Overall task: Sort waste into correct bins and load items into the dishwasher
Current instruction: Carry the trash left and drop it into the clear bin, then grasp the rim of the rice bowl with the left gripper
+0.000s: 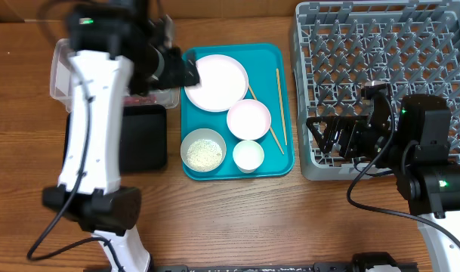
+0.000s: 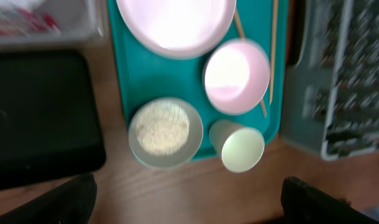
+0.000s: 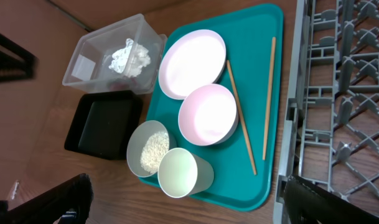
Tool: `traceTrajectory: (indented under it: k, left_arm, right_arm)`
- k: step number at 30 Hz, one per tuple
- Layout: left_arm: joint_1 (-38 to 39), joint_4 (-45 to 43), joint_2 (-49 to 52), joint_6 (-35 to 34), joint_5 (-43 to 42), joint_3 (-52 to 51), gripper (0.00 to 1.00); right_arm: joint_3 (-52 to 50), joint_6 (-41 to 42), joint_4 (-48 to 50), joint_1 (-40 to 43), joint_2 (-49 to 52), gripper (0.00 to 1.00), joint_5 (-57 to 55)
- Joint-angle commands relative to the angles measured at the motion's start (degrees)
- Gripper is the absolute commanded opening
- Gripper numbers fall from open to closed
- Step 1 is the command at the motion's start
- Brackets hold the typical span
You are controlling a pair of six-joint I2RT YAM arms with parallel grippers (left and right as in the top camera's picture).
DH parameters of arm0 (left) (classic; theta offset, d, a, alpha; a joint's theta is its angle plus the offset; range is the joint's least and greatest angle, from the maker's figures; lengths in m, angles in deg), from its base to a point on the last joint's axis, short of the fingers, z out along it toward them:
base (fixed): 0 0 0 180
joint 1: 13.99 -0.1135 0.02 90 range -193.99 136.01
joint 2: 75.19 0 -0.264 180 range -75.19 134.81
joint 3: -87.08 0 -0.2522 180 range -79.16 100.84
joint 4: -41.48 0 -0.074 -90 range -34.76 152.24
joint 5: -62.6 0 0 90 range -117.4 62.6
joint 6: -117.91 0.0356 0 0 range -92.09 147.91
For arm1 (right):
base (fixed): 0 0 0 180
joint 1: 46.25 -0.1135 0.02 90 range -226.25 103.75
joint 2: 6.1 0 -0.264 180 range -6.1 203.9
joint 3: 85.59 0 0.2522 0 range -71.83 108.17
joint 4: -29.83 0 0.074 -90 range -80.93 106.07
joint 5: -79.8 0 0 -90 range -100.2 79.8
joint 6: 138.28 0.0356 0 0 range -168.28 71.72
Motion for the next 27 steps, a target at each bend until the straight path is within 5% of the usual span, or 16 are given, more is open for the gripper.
traceTrajectory:
  k: [1, 7, 16, 27]
  left_arm:
    - [4.1, -1.2, 0.2, 1.3, 0.0, -7.7, 0.95]
    - [9.0, -8.8, 0.2, -3.7, 7.1, -22.2, 0.89]
    - [9.6, -28.3, 0.2, -13.4, 7.0, -40.7, 0.72]
    - [10.3, -40.8, 0.2, -14.8, 8.6, -47.2, 0.55]
  right_arm:
    - [1.5, 0.0, 0.2, -0.5, -0.2, 1.0, -0.2]
    - [1.5, 0.0, 0.1, -0.5, -0.2, 1.0, -0.2]
    - [1.5, 0.0, 0.2, -0.5, -0.2, 1.0, -0.2]
    - [1.5, 0.0, -0.3, -0.5, -0.2, 1.0, -0.1]
